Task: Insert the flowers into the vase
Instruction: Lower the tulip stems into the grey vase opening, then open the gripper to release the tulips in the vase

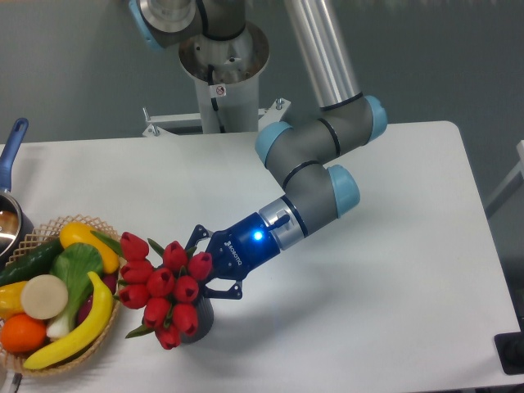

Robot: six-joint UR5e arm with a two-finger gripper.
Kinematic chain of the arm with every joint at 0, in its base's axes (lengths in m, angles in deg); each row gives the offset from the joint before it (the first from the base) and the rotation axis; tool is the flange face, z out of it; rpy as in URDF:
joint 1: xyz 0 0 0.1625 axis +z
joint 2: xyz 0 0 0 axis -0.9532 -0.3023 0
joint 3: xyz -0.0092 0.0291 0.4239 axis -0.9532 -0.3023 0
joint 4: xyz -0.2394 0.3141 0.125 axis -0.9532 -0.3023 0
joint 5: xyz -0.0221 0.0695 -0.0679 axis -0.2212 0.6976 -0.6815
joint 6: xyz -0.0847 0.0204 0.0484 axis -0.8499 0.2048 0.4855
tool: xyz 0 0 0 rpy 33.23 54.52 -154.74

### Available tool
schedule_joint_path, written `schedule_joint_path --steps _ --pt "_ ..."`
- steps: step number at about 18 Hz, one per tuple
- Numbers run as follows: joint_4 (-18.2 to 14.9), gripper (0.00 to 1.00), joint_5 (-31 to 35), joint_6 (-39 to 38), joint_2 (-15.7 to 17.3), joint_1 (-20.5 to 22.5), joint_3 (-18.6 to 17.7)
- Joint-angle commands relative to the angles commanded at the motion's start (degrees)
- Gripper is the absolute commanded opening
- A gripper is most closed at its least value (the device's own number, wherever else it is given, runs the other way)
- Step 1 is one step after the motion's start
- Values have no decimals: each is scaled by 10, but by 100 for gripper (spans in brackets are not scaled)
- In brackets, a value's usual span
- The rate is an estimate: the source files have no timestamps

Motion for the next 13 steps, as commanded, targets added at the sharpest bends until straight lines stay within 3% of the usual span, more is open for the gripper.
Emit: schedule_joint_path --steps 4,10,13 --pt "0 38 0 32 -4 1 -4" --pt "1 62 0 34 1 1 -8" --pt "1 99 0 35 3 3 -13"
